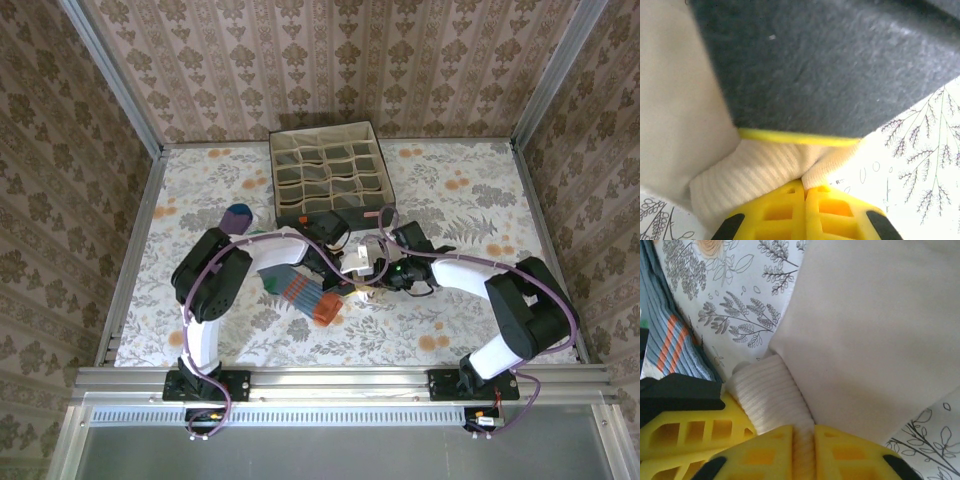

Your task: Roll the socks

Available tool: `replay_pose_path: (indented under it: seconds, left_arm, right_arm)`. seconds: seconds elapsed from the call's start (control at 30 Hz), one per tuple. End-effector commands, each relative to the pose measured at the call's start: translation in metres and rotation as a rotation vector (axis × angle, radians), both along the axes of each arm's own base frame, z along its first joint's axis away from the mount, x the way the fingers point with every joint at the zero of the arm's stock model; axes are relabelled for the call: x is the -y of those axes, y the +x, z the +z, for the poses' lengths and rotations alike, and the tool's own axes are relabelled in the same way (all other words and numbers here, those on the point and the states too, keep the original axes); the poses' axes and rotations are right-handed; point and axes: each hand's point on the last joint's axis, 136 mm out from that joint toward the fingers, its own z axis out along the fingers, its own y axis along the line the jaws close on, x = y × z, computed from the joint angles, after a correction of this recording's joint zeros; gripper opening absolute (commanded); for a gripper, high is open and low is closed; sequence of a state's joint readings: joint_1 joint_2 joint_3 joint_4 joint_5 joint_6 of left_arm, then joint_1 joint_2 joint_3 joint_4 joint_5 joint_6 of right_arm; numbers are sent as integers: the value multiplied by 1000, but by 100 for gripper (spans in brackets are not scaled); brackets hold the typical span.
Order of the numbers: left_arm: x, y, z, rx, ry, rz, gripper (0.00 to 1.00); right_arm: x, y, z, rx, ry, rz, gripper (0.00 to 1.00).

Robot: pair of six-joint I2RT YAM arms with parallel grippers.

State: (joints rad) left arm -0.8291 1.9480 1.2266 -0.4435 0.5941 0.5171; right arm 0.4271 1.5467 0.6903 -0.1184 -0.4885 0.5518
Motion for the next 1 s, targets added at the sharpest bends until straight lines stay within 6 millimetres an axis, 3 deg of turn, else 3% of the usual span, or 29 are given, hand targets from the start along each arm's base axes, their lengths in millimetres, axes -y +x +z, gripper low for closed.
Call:
replay_pose_path:
  seconds: [0.0, 0.1, 0.27, 0.43, 0.5, 0.7, 0.87, 0.97]
  left_arm:
    - [-1, 14, -13, 34, 41, 68, 0]
    - [-1, 15, -12, 68, 19, 66, 4]
    - [-2, 16, -17, 54, 45, 60, 2]
    - [0, 18, -20, 47, 44, 76, 0]
    - [1, 19, -20, 51, 41, 83, 0]
    - [3, 24, -16, 86, 15, 89, 3]
    - [1, 20, -1, 242, -115, 6, 25]
    - [-4, 13, 11, 371, -209, -76, 31]
  right_arm:
    - [-10, -19, -7, -65, 26, 59, 8]
    - [-10, -20, -7, -83, 24, 61, 6]
    - [-12, -19, 0, -52, 38, 67, 40]
    - [-12, -21, 0, -50, 31, 73, 44]
    - [-13, -22, -3, -65, 31, 82, 42]
    - [-24, -26, -9, -112, 58, 104, 2]
    - [-6, -31, -26, -261, 27, 59, 0]
    - [5, -33, -36, -324, -15, 44, 0]
